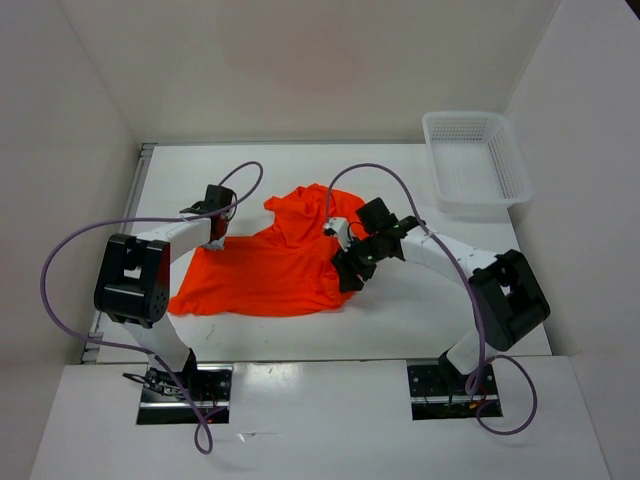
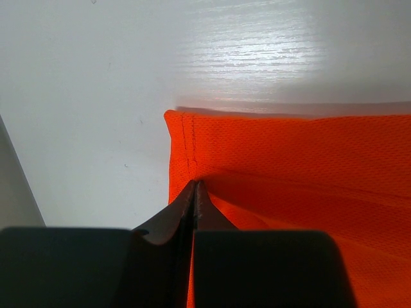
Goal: Fold and stack the shorts
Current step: Flatten the shorts out
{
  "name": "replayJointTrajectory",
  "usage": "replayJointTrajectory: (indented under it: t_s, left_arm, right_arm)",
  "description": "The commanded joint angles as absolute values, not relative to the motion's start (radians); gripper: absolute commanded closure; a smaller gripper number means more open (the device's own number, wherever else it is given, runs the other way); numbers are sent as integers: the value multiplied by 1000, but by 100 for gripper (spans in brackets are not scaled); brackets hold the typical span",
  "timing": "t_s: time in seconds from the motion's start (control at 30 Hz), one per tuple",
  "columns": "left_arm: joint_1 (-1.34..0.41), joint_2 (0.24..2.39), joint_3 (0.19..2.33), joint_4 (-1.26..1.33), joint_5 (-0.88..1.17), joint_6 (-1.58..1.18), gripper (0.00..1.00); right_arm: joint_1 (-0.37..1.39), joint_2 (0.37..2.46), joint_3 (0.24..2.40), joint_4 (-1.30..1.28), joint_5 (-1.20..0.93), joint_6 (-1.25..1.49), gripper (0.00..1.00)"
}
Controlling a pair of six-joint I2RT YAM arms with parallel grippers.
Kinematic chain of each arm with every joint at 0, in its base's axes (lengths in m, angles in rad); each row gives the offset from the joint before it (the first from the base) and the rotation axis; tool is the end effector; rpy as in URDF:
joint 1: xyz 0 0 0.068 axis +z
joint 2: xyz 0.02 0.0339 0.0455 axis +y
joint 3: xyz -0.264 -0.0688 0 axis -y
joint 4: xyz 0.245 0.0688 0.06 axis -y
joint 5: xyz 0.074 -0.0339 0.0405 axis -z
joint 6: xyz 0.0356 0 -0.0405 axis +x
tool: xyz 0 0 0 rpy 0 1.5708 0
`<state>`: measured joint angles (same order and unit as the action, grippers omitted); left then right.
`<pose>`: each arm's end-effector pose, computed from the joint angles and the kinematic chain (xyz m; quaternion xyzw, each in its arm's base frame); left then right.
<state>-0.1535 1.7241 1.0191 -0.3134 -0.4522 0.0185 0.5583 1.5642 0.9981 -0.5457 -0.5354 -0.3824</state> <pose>0.3398 -0.0368 0.1711 0.0196 0.9394 0.1973 0.2797 0.2479 0.1762 0.2029 -0.4792 0.8098 0.2759 0.1959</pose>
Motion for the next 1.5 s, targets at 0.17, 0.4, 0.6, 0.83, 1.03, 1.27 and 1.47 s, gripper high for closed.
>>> replayJointTrajectory:
  t_s: [0.17,0.4,0.6,0.83,1.03,1.27,1.47]
  left_arm:
    - [-147,1717,997,-325,-459,0,100]
    - [-147,1717,1008,-334,-468,0,100]
    - [-138,1717,1026,-287,-564,0,100]
    - [-109,1744,1026,-232,-641,0,100]
    - [-109,1804,1026,-284,-617,0,100]
    - [-109,1827,1017,-287,-617,0,100]
    - [-89,1827,1017,-278,-673,0,100]
  right_arm:
    - [609,1588,977,-535,-572,-426,35]
    - [621,1608,959,-461,-536,-424,78]
    - [447,1646,1074,-422,-420,-429,100]
    - [348,1770,1365,-569,-411,-649,100]
    - [540,1864,1454,-563,-474,-609,100]
    - [558,1939,1520,-424,-361,-436,81]
    - [517,1939,1497,-296,-89,-359,85]
